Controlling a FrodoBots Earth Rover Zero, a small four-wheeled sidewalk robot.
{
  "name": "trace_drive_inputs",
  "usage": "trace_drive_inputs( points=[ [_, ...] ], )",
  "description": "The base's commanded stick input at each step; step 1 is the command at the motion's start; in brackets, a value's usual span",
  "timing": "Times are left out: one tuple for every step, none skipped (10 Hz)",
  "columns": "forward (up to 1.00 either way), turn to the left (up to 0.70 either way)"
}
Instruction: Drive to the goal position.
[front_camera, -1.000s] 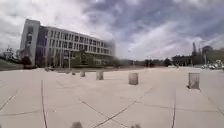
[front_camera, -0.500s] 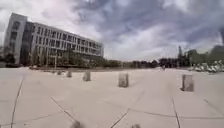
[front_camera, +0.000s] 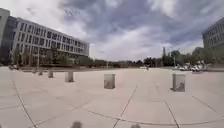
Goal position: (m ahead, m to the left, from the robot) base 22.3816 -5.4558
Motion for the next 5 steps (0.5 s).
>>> trace_drive_inputs(
  points=[
    [0.70, 0.00],
    [0.70, 0.00],
    [0.70, 0.00],
    [0.70, 0.00],
    [0.70, 0.00]
  ],
)
